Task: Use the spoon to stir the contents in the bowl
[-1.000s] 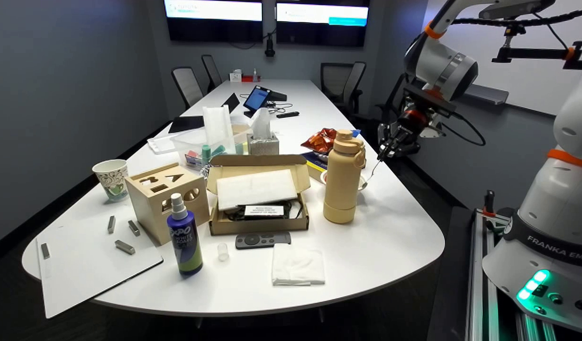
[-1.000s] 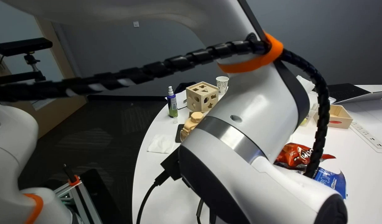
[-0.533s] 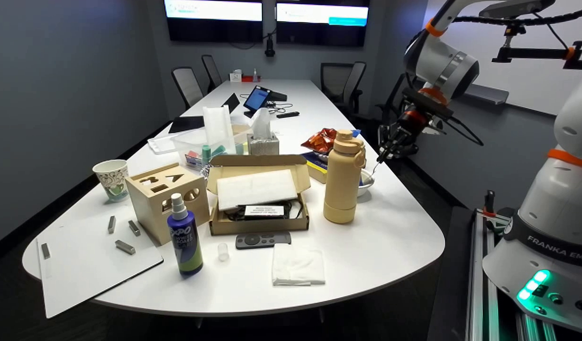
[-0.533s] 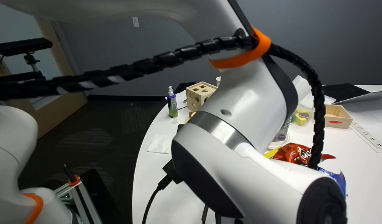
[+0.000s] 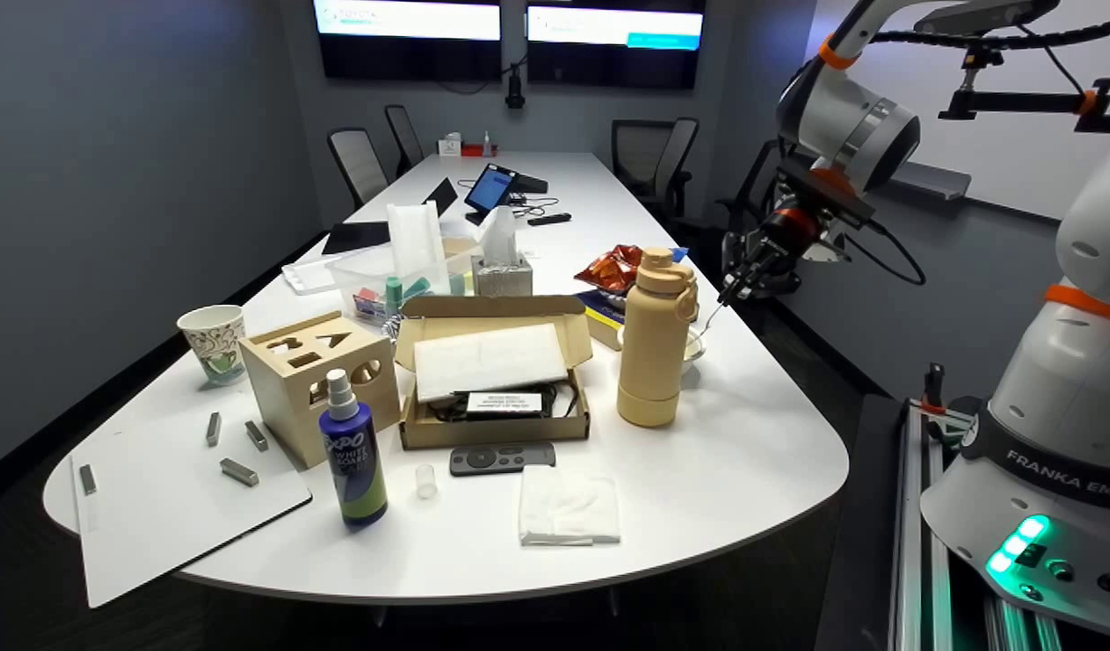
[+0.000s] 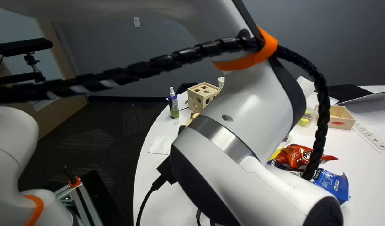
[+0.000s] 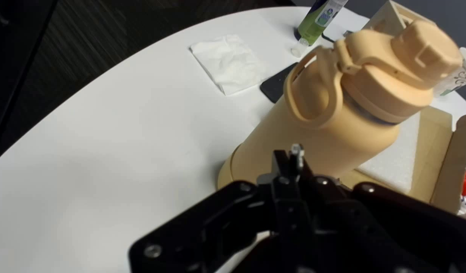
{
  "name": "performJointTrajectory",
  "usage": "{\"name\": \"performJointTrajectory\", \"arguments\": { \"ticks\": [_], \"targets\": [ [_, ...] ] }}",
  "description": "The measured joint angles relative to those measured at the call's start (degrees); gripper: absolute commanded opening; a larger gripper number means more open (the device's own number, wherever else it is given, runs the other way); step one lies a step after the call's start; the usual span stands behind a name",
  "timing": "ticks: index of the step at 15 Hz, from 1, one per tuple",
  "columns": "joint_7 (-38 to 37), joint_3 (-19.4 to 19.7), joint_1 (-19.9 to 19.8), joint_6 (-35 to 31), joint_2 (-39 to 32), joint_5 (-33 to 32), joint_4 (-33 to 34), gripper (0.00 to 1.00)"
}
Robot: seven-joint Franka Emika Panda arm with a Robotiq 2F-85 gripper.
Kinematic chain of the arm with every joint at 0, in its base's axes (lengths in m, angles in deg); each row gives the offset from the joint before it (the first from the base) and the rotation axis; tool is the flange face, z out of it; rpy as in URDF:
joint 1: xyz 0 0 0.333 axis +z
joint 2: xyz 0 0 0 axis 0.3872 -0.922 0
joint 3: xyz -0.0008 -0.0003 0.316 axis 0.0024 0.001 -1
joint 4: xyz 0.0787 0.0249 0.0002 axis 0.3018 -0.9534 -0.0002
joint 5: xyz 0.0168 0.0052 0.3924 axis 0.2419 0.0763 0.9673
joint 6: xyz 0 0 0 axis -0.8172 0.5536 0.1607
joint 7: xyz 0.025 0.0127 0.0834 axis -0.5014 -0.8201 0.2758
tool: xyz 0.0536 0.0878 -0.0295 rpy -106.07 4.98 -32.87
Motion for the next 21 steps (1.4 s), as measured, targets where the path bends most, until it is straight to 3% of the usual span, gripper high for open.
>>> {"name": "performJointTrajectory", "arguments": {
  "ticks": [7,16,21],
  "targets": [
    [-1.6,0.4,-0.3,6.1,-0.9,-0.5,0.0,0.01],
    [-1.4,-1.5,0.3,-7.3,0.0,-1.0,-0.7,0.01],
    [0.9,-2.2,0.5,-10.7,0.8,-0.8,-1.0,0.01]
  ]
}}
